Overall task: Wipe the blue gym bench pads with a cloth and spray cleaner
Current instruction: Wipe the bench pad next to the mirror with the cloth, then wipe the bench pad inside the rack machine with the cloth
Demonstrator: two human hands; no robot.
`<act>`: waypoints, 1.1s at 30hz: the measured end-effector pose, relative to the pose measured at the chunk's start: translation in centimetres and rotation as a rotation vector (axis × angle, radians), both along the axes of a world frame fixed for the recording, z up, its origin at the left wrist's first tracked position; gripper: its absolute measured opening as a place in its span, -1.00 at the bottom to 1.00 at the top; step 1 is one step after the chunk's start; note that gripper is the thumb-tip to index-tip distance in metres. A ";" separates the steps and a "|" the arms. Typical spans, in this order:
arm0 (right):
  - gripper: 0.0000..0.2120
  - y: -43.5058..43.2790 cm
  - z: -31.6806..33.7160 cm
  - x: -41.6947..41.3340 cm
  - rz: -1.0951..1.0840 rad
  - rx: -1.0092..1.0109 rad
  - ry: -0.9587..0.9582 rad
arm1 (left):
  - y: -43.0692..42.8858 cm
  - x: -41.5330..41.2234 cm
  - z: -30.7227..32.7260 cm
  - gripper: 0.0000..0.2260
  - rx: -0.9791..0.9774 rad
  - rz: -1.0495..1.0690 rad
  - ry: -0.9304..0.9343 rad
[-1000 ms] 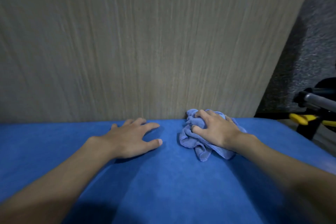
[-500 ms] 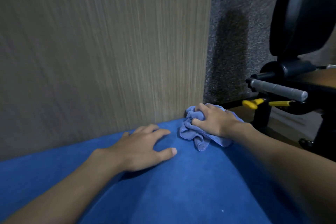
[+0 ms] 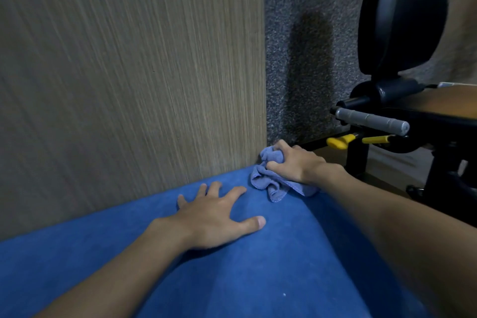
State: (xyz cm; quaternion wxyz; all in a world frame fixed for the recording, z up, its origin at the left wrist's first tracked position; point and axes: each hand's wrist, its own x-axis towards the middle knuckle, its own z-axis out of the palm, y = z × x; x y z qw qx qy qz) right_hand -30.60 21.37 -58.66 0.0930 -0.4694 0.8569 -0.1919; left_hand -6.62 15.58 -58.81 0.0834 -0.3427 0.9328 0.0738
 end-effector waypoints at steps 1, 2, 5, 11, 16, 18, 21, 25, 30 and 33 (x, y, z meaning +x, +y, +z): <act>-0.52 0.7 0.0 -0.2 -0.025 0.010 -0.016 | 0.0 0.0 -0.1 -0.12 -0.008 0.004 0.000; -0.47 1.4 -0.1 -0.3 -0.047 0.013 -0.026 | 0.0 0.0 -0.2 -0.10 -0.015 0.008 0.000; -0.36 4.2 -0.2 -0.3 -0.085 0.015 -0.025 | 0.2 -0.5 -0.1 -0.10 -0.030 0.028 -0.007; -0.38 8.8 -0.9 0.4 -0.097 0.005 0.011 | 1.7 -0.9 0.4 -0.24 -0.047 0.029 0.004; -0.36 12.7 -1.1 1.7 -0.146 -0.019 0.014 | 3.3 -0.4 0.2 -0.43 -0.054 -0.036 0.103; -0.35 14.3 -1.2 2.5 -0.165 -0.037 0.009 | 4.0 -0.1 0.2 -0.48 -0.046 -0.064 0.128; -0.29 16.7 -1.3 3.4 -0.183 -0.048 0.021 | 4.8 0.9 0.7 -0.53 0.001 -0.099 0.155; -0.44 19.9 -0.4 4.9 -0.203 -0.018 0.117 | 5.5 2.9 1.6 -0.58 0.081 -0.137 0.236; -0.54 21.2 3.7 10.3 -0.178 -0.163 0.462 | 7.4 6.1 3.9 -0.69 0.238 -0.111 0.455; -0.44 19.1 6.4 16.3 -0.006 -0.310 0.481 | 9.2 9.2 6.2 -0.82 0.461 -0.034 0.722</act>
